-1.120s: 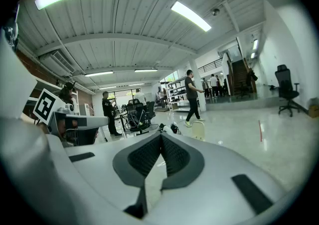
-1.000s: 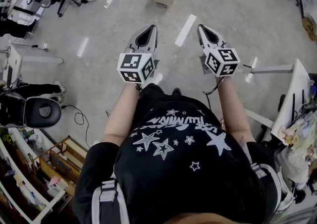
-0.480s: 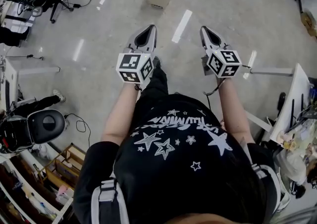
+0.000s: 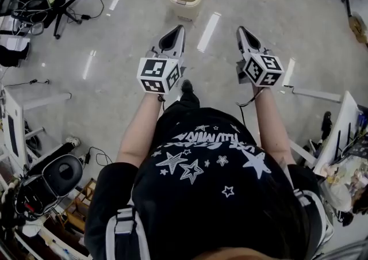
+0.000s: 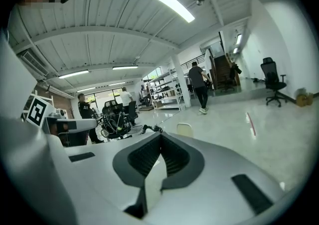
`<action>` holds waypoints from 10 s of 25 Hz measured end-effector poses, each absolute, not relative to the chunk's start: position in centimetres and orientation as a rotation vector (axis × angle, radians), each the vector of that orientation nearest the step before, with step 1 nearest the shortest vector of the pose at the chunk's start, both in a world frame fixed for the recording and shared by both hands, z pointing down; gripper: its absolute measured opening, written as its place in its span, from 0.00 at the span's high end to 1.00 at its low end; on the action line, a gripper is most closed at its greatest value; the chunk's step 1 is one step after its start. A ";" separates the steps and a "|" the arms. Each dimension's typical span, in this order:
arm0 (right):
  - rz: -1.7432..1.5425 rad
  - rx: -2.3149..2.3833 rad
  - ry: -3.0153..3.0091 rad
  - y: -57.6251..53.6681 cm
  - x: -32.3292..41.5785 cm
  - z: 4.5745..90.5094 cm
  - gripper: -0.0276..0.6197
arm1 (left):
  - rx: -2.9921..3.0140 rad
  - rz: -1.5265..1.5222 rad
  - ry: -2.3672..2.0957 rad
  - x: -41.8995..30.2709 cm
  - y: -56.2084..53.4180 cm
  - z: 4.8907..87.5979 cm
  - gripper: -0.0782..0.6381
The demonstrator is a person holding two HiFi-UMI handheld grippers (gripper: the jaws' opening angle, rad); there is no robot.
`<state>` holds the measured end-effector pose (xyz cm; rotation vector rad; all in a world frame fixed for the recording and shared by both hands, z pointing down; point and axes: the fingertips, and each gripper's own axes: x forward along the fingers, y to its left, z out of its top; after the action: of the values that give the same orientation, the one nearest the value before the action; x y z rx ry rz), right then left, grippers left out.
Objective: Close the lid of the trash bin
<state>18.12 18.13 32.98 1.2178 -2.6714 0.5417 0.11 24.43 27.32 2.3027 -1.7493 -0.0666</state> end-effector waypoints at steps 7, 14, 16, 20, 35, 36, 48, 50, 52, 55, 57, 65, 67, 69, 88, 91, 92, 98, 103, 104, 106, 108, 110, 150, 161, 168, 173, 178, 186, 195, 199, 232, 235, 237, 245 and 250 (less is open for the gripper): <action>0.513 1.254 -2.678 13.3 14.5 32.1 0.96 | 2.335 -0.090 -1.711 -2.8 20.0 27.4 0.88; 0.441 1.217 -2.640 11.8 11.6 32.0 0.96 | 2.285 -0.129 -1.714 -6.0 17.7 27.5 0.88; 0.449 1.213 -2.640 11.1 11.5 32.3 0.96 | 2.281 -0.130 -1.718 -6.2 17.1 27.8 0.88; 0.472 1.188 -2.647 9.8 11.2 33.7 0.96 | 2.275 -0.115 -1.733 -6.4 16.3 28.5 0.88; 0.578 1.104 -2.670 -6.0 6.6 36.4 0.96 | 2.212 0.011 -1.774 -9.6 3.3 29.9 0.88; 0.588 1.098 -2.669 -7.5 6.5 36.7 0.96 | 2.207 0.025 -1.770 -9.4 1.9 30.2 0.88; 0.649 1.053 -2.618 -21.2 6.5 39.3 0.96 | 2.127 0.118 -1.743 -8.6 -11.2 32.9 0.88; 0.666 1.031 -2.613 -23.4 6.2 40.1 0.96 | 2.105 0.127 -1.749 -8.7 -13.5 33.6 0.88; 0.672 0.999 -2.603 -25.1 5.7 40.8 0.96 | 2.083 0.136 -1.753 -8.8 -15.4 34.2 0.88; 0.675 0.964 -2.595 -27.0 4.9 41.1 0.96 | 2.064 0.143 -1.756 -8.8 -17.3 34.3 0.88; 0.674 0.965 -2.589 -27.8 4.6 41.2 0.96 | 2.062 0.148 -1.754 -8.8 -18.1 34.3 0.88; 0.819 1.037 -2.531 -30.6 3.4 44.1 0.96 | 2.074 0.162 -1.728 -10.1 -21.6 35.3 0.88; 0.899 1.065 -2.520 -31.2 3.2 45.0 0.96 | 2.078 0.168 -1.717 -10.5 -22.7 36.2 0.88; 0.915 1.081 -2.495 -31.7 3.3 46.0 0.96 | 2.083 0.178 -1.692 -10.8 -23.7 37.2 0.88; 1.001 1.256 -2.252 -35.5 0.5 56.7 0.96 | 2.176 0.334 -1.376 -13.4 -34.5 49.6 0.88; 1.019 1.255 -2.237 -36.0 0.2 57.9 0.96 | 2.185 0.361 -1.357 -13.7 -35.5 51.2 0.88; 1.020 1.251 -2.229 -36.0 0.1 58.3 0.96 | 2.184 0.367 -1.350 -13.8 -35.7 51.8 0.88; 1.021 1.238 -2.190 -36.0 0.1 59.5 0.96 | 2.174 0.391 -1.315 -13.7 -36.5 54.4 0.88; 1.050 1.235 -2.202 -35.4 0.4 59.5 0.96 | 2.178 0.425 -1.293 -13.1 -36.4 55.7 0.88; 1.047 1.230 -2.204 -35.2 0.4 59.5 0.96 | 2.176 0.432 -1.288 -13.0 -36.2 55.9 0.88; 1.048 1.222 -2.206 -34.6 0.5 59.4 0.96 | 2.170 0.446 -1.276 -12.8 -35.7 56.2 0.88; 1.070 1.217 -2.211 -34.0 0.4 59.4 0.96 | 2.166 0.453 -1.271 -12.8 -35.1 56.5 0.88; 1.106 1.214 -2.222 -33.5 0.2 59.5 0.96 | 2.155 0.445 -1.281 -12.9 -34.6 56.6 0.88; 1.161 0.791 -2.101 -15.2 -3.1 71.7 0.96 | 1.935 0.653 -1.233 -11.4 -16.2 68.5 0.88; 1.171 0.870 -2.030 -13.7 -3.2 75.6 0.96 | 1.937 0.778 -1.089 -11.6 -13.4 73.6 0.88; 1.174 0.867 -1.986 -13.3 -3.0 77.9 0.96 | 1.904 0.817 -1.044 -11.5 -13.0 76.3 0.88; 1.190 0.869 -1.953 -12.9 -3.0 78.8 0.96 | 1.889 0.835 -1.005 -11.5 -12.7 77.5 0.88; 1.202 0.853 -1.950 -13.0 -2.9 79.1 0.96 | 1.888 0.806 -0.970 -11.4 -12.8 77.8 0.88; 1.206 0.835 -1.934 -12.8 -2.9 79.5 0.96 | 1.857 0.830 -0.960 -11.3 -12.7 78.6 0.88; 1.177 0.809 -1.909 -13.0 -2.9 79.1 0.96 | 1.847 0.833 -0.996 -12.0 -13.2 77.6 0.88; 1.158 0.818 -1.940 -14.6 -4.1 77.6 0.96 | 1.858 0.827 -1.021 -13.4 -14.1 76.2 0.88; 0.787 1.217 -2.331 -23.7 -7.4 43.2 0.96 | 2.274 0.378 -1.267 -19.3 -23.3 42.8 0.88; 0.761 1.258 -2.354 -23.2 -6.9 40.6 0.96 | 2.318 0.326 -1.252 -18.4 -22.8 40.6 0.88; 0.740 1.276 -2.364 -22.8 -6.5 39.4 0.96 | 2.327 0.291 -1.247 -18.0 -22.6 39.5 0.88; 0.649 1.268 -2.441 -21.8 -5.4 36.1 0.96 | 2.357 0.187 -1.319 -17.9 -21.7 35.4 0.88; 0.608 1.211 -2.511 -20.1 -5.1 34.5 0.96 | 2.366 0.159 -1.389 -17.7 -19.9 33.0 0.88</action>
<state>-5.09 -20.05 34.48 1.2105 -2.5112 0.6077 -17.70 -19.93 33.02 2.3657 -1.3889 0.1590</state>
